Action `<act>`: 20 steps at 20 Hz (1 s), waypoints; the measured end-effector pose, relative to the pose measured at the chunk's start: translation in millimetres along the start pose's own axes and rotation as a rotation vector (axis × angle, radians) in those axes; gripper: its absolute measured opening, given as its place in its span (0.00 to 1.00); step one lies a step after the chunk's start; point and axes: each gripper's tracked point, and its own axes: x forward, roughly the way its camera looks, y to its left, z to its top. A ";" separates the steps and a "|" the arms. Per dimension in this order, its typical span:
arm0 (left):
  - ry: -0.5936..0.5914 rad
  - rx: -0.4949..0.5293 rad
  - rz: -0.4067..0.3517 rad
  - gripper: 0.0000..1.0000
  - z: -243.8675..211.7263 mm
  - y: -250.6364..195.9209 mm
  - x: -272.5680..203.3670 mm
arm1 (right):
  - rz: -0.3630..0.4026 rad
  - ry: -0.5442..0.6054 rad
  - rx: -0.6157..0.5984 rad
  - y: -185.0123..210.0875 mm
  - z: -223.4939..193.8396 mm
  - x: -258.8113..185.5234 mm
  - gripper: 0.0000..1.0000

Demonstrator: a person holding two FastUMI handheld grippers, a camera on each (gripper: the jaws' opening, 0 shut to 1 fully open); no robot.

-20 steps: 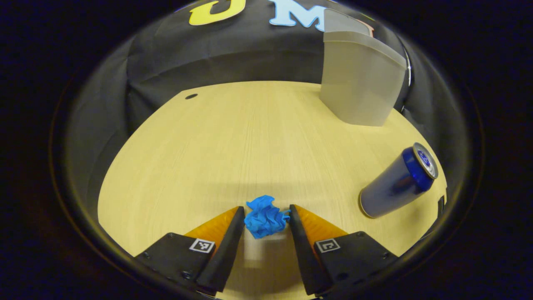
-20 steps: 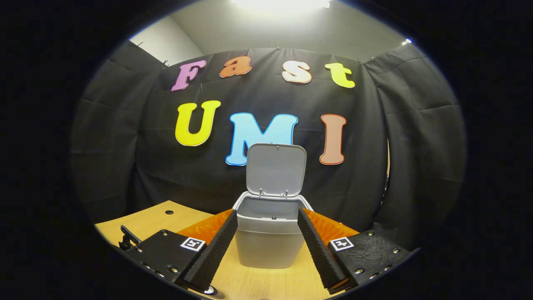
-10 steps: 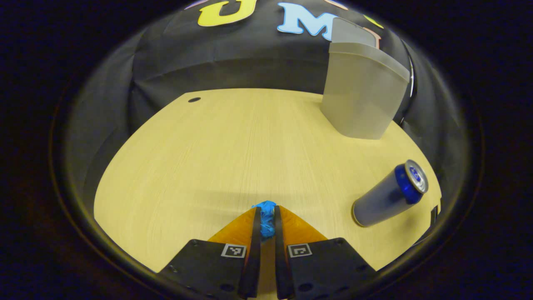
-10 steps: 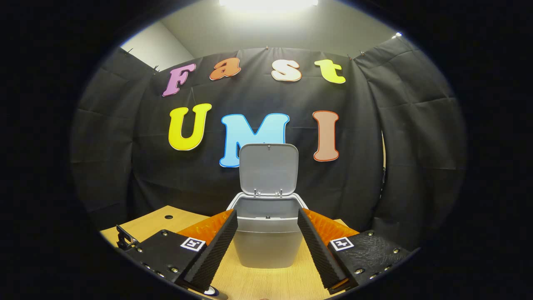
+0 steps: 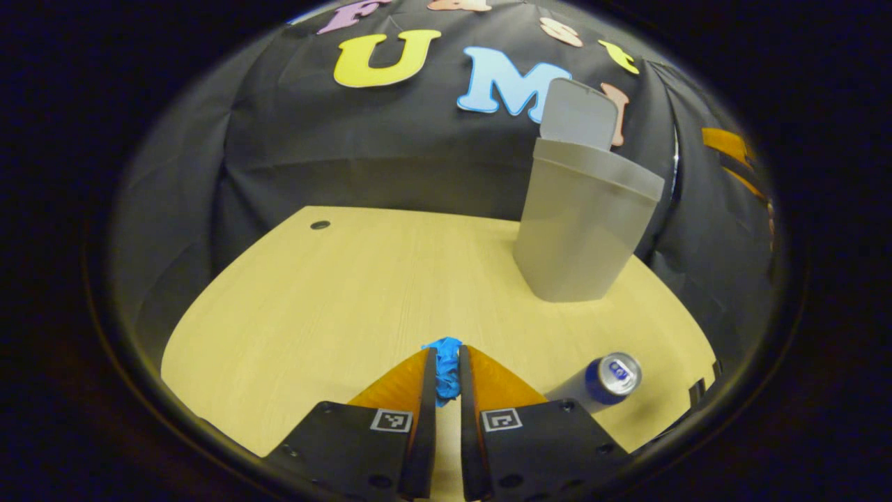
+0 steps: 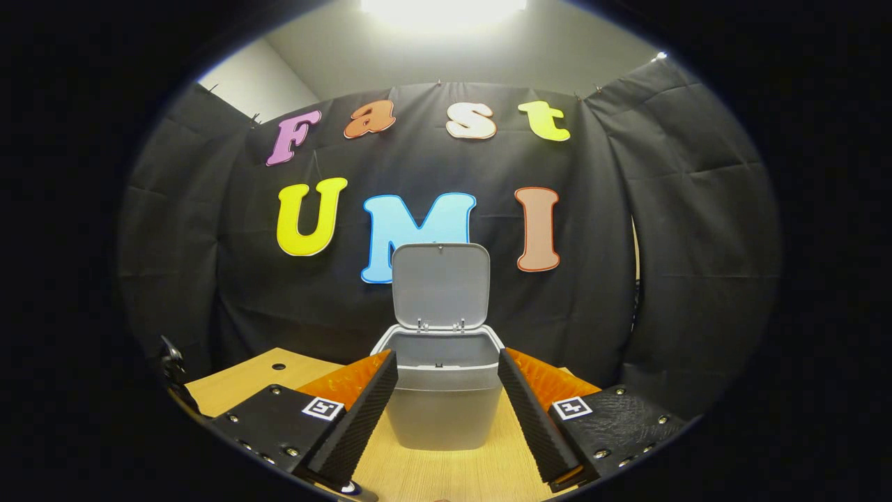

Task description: Press the lid of the desktop garbage bin to open it, pick up the crumpled paper on the desktop and throw it into the bin, then pick up the pop can on the desktop and drop it into the bin, and finally close the garbage bin lid.

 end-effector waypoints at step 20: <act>-0.357 0.078 -0.267 0.22 212.3 -161.3 5.2 | -0.136 0.058 -0.036 -50.7 -30.7 -25.8 0.93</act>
